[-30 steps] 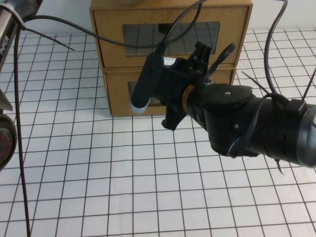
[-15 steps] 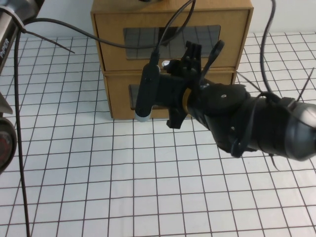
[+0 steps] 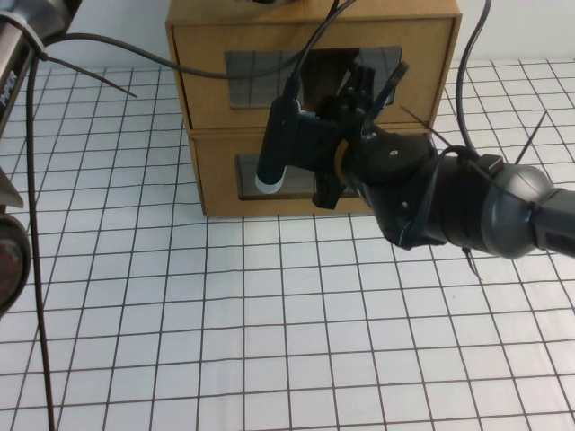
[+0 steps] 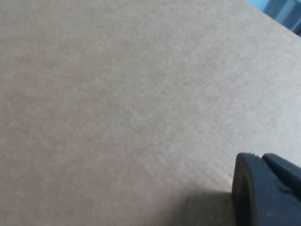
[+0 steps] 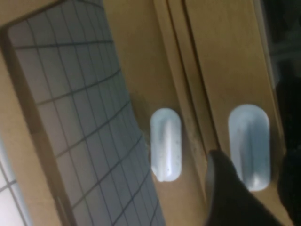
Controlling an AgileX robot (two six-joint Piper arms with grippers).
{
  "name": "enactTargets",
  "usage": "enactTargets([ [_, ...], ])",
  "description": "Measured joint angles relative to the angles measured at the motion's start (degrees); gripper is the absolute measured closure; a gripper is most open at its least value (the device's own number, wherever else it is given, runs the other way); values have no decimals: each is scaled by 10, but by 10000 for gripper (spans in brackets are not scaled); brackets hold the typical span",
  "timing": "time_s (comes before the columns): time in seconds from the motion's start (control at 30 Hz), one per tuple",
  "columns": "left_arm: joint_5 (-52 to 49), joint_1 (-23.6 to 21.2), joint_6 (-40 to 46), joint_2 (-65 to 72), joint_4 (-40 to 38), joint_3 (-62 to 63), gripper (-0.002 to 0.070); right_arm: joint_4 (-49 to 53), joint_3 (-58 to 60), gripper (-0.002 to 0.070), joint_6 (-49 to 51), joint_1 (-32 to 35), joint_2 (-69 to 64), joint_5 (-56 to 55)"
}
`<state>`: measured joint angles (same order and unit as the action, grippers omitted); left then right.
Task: Open the shoe box
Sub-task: 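Pull the top drawer of the cardboard box fully open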
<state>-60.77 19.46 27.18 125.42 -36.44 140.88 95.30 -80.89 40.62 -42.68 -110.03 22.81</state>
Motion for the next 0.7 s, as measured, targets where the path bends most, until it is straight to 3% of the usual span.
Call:
enactTargets([
  [0.7,0,0,0,0,0,0,680,2,-1,467,-1,5,-3,-21],
])
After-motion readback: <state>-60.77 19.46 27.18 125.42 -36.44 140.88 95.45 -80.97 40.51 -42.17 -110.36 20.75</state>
